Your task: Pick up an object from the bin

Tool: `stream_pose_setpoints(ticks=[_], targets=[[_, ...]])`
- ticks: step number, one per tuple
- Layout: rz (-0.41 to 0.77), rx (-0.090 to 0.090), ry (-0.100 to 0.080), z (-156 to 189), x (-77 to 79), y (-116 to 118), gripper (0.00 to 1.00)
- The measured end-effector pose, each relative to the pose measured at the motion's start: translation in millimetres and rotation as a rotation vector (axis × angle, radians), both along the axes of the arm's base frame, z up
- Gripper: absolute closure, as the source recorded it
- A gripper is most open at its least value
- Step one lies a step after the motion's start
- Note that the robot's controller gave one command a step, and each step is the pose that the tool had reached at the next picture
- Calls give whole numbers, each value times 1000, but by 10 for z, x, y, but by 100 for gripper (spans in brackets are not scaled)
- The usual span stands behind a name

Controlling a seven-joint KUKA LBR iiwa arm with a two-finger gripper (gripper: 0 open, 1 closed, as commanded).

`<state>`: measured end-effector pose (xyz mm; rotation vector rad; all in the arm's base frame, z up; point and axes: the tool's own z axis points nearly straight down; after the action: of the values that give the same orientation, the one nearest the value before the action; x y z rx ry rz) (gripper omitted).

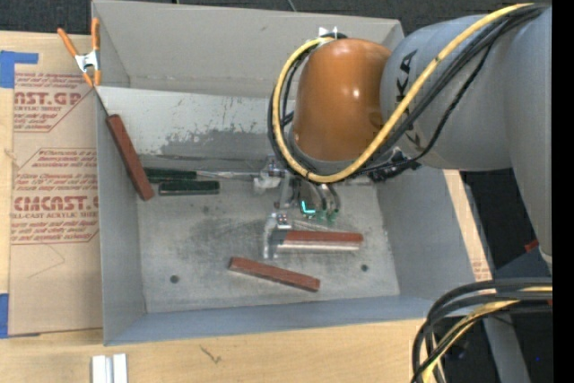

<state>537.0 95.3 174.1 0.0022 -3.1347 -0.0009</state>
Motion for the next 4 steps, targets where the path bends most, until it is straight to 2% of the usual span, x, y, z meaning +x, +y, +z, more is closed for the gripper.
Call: stream_pose_setpoints(ticks=[1, 2, 3, 4], targets=[[-1, 1, -7, 39, 19, -5, 0], [115, 1, -27, -951, -151, -664, 100], [117, 1, -10, -1015, -212, -664, 0], [117, 1, -11, -1016, -211, -664, 0]])
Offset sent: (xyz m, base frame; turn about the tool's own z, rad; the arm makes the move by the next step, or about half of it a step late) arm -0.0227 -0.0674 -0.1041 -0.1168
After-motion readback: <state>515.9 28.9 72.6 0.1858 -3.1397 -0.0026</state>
